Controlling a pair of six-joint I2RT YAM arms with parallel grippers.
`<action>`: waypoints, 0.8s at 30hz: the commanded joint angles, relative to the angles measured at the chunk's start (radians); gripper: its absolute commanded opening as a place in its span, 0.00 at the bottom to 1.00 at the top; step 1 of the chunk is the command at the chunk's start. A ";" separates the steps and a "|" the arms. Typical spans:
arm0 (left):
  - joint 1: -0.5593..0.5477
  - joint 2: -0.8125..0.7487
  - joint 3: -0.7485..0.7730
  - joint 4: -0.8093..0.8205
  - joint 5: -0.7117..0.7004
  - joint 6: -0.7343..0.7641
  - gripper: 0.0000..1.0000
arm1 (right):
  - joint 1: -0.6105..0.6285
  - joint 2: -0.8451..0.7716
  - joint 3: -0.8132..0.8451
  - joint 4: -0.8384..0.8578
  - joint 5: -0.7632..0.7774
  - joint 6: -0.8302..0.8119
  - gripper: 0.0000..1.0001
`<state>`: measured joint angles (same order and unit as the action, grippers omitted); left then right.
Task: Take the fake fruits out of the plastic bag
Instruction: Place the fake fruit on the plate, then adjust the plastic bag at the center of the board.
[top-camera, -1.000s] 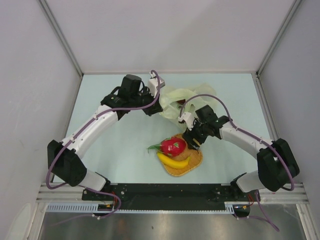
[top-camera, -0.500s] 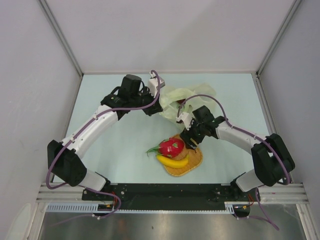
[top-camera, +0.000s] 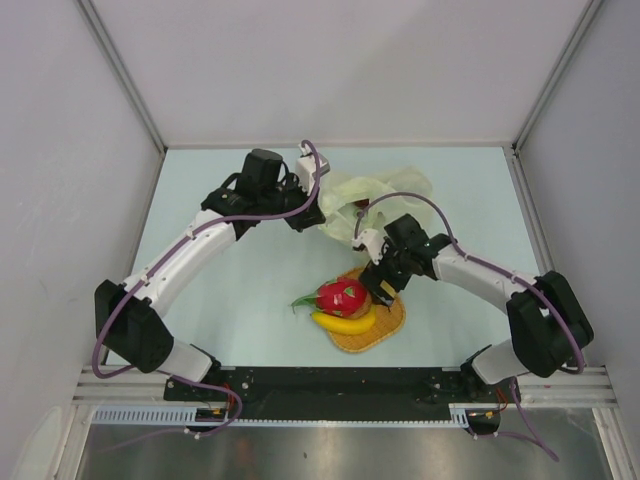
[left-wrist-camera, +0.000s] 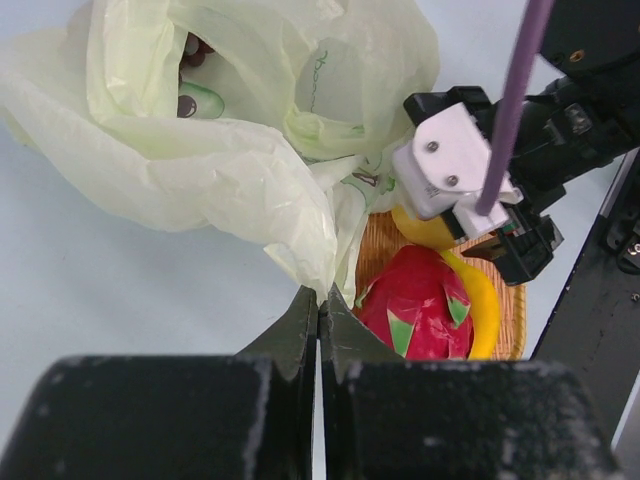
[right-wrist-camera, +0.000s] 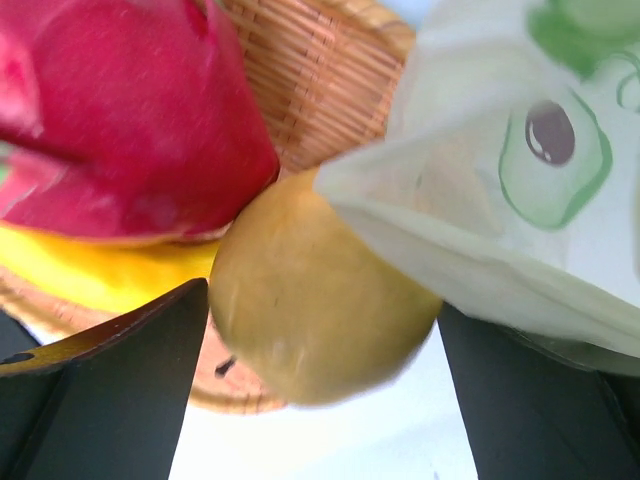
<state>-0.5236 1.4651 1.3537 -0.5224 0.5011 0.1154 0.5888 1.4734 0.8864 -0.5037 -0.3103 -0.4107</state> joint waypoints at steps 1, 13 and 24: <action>0.008 -0.009 0.012 0.021 0.022 0.015 0.00 | -0.015 -0.102 0.051 -0.093 0.008 0.012 1.00; 0.008 0.001 0.030 0.015 0.019 0.017 0.00 | -0.128 -0.184 0.247 0.060 0.103 0.248 0.85; 0.008 -0.014 0.047 0.012 0.021 0.017 0.00 | -0.132 0.149 0.404 0.269 0.036 0.403 0.44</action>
<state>-0.5205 1.4662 1.3590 -0.5259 0.5014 0.1154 0.4484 1.5715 1.1969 -0.3462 -0.2398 -0.1028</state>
